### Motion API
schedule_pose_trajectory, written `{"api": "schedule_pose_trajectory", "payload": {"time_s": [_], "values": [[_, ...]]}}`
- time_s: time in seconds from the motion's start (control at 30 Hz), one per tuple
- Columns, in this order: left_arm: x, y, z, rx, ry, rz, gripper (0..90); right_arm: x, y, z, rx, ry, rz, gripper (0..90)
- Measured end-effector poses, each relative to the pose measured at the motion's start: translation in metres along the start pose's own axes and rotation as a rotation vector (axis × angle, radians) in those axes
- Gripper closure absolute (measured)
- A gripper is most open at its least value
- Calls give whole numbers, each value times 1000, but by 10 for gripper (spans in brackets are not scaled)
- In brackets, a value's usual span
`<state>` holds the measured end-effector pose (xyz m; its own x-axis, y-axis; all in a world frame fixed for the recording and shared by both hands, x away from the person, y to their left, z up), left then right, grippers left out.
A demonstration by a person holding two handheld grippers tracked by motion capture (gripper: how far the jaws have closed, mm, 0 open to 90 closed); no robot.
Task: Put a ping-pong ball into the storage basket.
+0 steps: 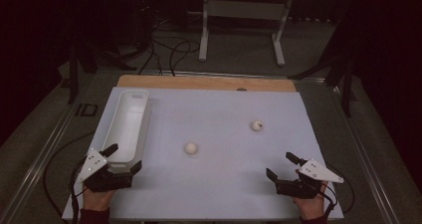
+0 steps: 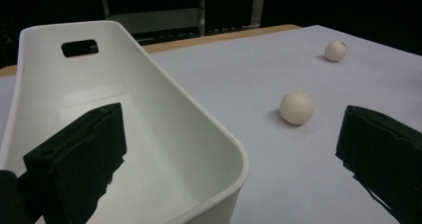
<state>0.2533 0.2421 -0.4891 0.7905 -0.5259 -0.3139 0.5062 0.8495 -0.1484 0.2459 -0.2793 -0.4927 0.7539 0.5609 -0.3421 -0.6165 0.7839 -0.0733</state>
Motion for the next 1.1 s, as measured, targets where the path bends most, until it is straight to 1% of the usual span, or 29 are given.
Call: {"api": "schedule_pose_trajectory", "payload": {"time_s": [0.17, 0.33, 0.47, 0.73, 0.77, 0.97, 1.07, 1.1], "values": [[0, 0, 0, -1, -1, -2, 0, 1, 1, 2, 6, -5, 6, 75], [0, 0, 0, -4, -1, -1, 0, 1, 3, 4, 4, 19, 5, 75], [1, 0, -1, -3, -2, 3, 0, 0, 4, 7, 8, 23, 3, 75], [-1, -1, -1, -8, -12, 5, 0, 0, 5, 18, -3, 39, 4, 75], [-1, -1, -1, -7, -13, 6, 0, 0, 5, 19, -8, 39, 0, 75], [-1, -2, -1, -5, -17, 10, 0, -2, 0, 26, 4, 35, -19, 75], [-1, -2, -1, -6, -23, 14, 0, -1, -1, 29, 5, 43, -23, 75], [-1, -1, -1, -7, -26, 16, 0, -1, -1, 30, 4, 50, -33, 75]]}}
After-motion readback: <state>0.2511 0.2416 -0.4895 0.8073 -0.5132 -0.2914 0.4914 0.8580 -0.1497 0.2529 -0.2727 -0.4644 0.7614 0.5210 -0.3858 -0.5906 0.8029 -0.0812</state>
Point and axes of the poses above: each handheld gripper's, and its own axes: x roughly forward along the jaws, z roughly out of its top, y roughly to its left, the point moved 3 cm from there along x, roughly forward along the jaws, and after that the axes turned 6 degrees about -x, right-handed, at the moved point
